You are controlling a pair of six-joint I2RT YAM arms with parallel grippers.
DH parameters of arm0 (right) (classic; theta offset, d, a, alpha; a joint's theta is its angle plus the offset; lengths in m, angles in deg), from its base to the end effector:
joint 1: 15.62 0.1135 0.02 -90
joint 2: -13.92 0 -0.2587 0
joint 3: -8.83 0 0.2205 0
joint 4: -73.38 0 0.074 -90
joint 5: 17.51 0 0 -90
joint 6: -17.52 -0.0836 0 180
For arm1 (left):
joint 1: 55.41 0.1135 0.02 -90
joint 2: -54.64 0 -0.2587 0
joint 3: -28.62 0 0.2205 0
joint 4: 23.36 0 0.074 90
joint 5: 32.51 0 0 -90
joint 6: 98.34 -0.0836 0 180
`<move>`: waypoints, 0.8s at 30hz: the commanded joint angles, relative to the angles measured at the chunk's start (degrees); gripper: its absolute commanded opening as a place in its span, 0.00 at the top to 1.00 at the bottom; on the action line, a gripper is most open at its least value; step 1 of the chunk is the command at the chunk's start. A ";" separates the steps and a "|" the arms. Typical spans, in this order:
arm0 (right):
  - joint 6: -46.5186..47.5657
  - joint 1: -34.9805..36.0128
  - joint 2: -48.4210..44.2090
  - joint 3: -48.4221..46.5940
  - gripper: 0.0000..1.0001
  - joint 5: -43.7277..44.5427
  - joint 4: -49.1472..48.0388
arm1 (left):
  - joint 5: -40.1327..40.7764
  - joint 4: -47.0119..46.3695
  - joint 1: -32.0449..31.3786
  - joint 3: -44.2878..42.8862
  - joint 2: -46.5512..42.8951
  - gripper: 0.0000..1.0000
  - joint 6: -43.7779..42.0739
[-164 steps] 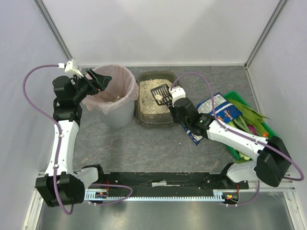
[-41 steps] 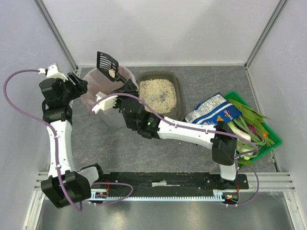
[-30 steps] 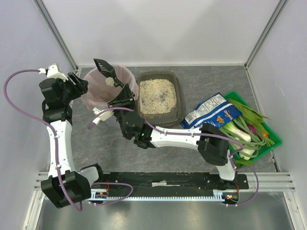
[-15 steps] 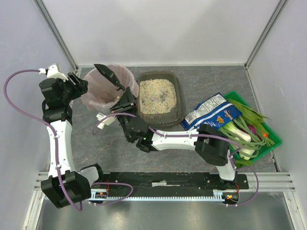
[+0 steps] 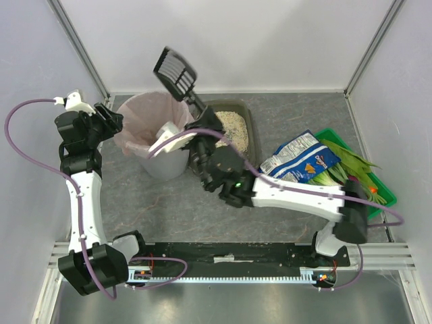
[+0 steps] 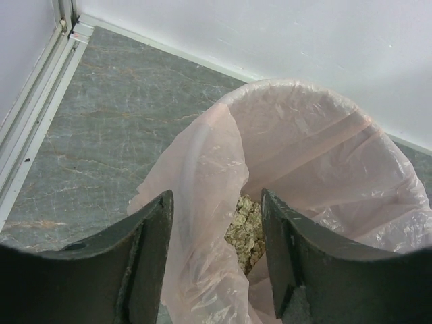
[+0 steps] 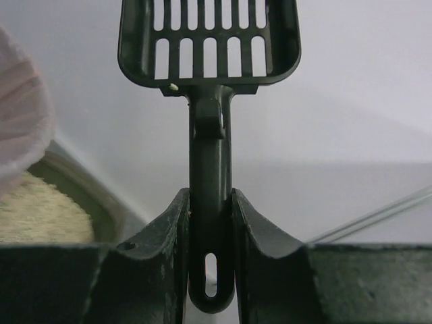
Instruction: Clean the litter box
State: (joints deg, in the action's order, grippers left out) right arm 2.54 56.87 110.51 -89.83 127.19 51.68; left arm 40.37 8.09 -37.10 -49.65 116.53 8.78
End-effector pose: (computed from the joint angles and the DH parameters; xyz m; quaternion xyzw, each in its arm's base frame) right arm 0.1800 0.3438 0.4278 -0.3582 0.5052 -0.2674 0.7382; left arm 0.2529 0.0578 0.3639 -0.1526 0.7752 -0.1119 0.6027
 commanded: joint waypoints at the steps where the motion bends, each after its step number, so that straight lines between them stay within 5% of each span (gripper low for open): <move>1: -33.01 -5.23 -9.05 -4.31 1.00 -1.69 25.19 | -1.24 -3.09 0.24 0.16 -1.86 0.41 1.25; 8: -61.70 -18.25 -14.32 -3.27 1.00 -12.76 54.35 | -1.25 -3.00 0.15 0.08 -2.39 0.30 1.07; 13: -70.97 -25.18 -17.23 1.83 1.00 -23.04 62.35 | -0.98 -3.09 -0.46 0.25 -2.30 0.16 0.89; 24: -81.08 -31.71 -14.94 2.17 1.00 -33.68 74.58 | 7.89 -1.87 -3.27 0.25 -6.07 0.10 -1.65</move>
State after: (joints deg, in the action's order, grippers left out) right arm -71.77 25.15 95.52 -86.61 98.03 121.55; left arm 43.60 7.31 -39.36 -49.21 112.94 8.93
